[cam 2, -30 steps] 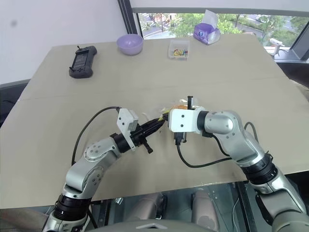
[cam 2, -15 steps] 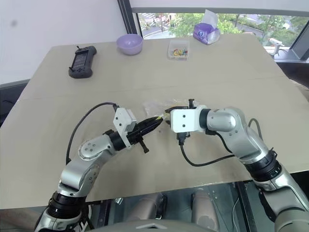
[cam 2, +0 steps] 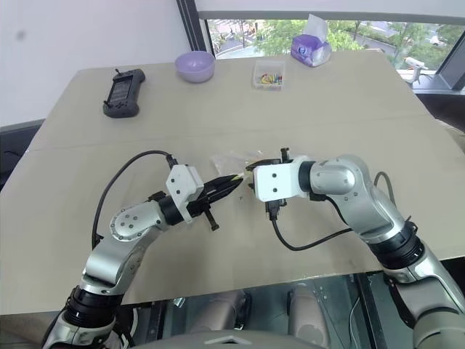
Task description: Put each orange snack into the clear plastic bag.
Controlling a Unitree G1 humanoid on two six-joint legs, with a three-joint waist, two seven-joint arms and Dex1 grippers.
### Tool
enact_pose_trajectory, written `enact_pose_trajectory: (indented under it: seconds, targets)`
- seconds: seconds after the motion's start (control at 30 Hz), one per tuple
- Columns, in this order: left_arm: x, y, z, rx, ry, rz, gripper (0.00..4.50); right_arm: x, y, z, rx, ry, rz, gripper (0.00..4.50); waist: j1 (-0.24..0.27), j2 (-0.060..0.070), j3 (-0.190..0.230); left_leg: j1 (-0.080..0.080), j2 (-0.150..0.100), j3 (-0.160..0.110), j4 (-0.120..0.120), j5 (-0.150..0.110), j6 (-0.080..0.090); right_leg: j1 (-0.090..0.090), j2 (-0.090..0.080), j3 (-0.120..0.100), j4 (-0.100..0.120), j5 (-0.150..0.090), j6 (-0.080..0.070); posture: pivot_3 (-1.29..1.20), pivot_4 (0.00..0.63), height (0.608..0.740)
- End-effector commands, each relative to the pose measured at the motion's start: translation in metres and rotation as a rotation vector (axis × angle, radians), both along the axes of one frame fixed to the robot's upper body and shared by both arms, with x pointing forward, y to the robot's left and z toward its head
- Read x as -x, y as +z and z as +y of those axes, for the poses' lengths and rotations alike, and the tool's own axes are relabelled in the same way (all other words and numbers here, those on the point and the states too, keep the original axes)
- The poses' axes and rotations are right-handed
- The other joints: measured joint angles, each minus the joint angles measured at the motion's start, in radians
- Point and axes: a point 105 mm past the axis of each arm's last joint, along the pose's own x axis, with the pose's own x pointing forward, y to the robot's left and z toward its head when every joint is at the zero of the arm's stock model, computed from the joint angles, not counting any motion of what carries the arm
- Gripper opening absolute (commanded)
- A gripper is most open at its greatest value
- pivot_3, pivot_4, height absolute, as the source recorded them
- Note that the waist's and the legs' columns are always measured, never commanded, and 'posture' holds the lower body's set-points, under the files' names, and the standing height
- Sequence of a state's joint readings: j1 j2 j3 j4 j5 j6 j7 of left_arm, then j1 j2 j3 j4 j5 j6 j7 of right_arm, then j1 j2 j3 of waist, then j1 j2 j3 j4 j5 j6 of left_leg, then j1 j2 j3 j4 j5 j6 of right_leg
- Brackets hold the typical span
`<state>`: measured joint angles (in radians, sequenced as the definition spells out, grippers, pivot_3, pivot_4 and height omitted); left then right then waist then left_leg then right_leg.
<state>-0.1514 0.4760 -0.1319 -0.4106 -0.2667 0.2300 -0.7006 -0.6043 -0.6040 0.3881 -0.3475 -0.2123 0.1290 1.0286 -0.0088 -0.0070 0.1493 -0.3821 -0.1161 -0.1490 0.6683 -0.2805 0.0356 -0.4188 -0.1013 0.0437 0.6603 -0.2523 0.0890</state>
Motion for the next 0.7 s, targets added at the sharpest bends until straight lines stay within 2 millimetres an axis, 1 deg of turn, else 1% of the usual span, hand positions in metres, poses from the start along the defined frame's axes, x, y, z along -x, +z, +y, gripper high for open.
enact_pose_trajectory:
  seconds: [0.03, 0.13, 0.3, 0.57, 0.63, 0.7]
  targets:
    - [0.0033, 0.0085, -0.0015, 0.005, -0.005, -0.044, 0.00, 0.0089, 0.0180, 0.0067, 0.001, 0.058, -0.064, 1.67, 0.000, 0.000, 0.000, 0.000, 0.000, 0.000, 0.000, 0.000, 0.000, 0.000, 0.000, 0.000, 0.000, 0.000, 0.000, 0.00, 0.150, 0.736]
    - [0.0039, 0.0067, -0.0023, 0.000, -0.009, -0.041, 0.00, 0.0090, 0.0232, 0.0092, -0.007, 0.061, -0.079, 1.67, 0.000, 0.000, 0.000, 0.000, 0.000, 0.000, 0.000, 0.000, 0.000, 0.000, 0.000, 0.000, 0.000, 0.000, 0.000, 0.00, 0.150, 0.736]
    - [0.0048, 0.0041, -0.0036, -0.010, -0.018, -0.035, 0.00, 0.0097, 0.0262, 0.0132, -0.008, 0.070, -0.092, 1.67, 0.000, 0.000, 0.000, 0.000, 0.000, 0.000, 0.000, 0.000, 0.000, 0.000, 0.000, 0.000, 0.000, 0.000, 0.000, 0.00, 0.150, 0.736]
    - [0.0053, 0.0037, -0.0049, -0.009, -0.023, -0.029, 0.00, 0.0088, 0.0215, 0.0132, 0.019, 0.071, -0.096, 1.67, 0.000, 0.000, 0.000, 0.000, 0.000, 0.000, 0.000, 0.000, 0.000, 0.000, 0.000, 0.000, 0.000, 0.000, 0.000, 0.00, 0.150, 0.736]
    - [0.0051, 0.0040, -0.0051, -0.008, -0.022, -0.029, 0.00, 0.0090, 0.0216, 0.0133, 0.017, 0.071, -0.096, 1.15, 0.000, 0.000, 0.000, 0.000, 0.000, 0.000, 0.000, 0.000, 0.000, 0.000, 0.000, 0.000, 0.000, 0.000, 0.000, 0.00, 0.150, 0.736]
    - [0.0050, 0.0042, -0.0053, -0.008, -0.022, -0.029, 0.00, 0.0089, 0.0209, 0.0129, 0.021, 0.071, -0.096, 0.39, 0.000, 0.000, 0.000, 0.000, 0.000, 0.000, 0.000, 0.000, 0.000, 0.000, 0.000, 0.000, 0.000, 0.000, 0.000, 0.00, 0.150, 0.736]
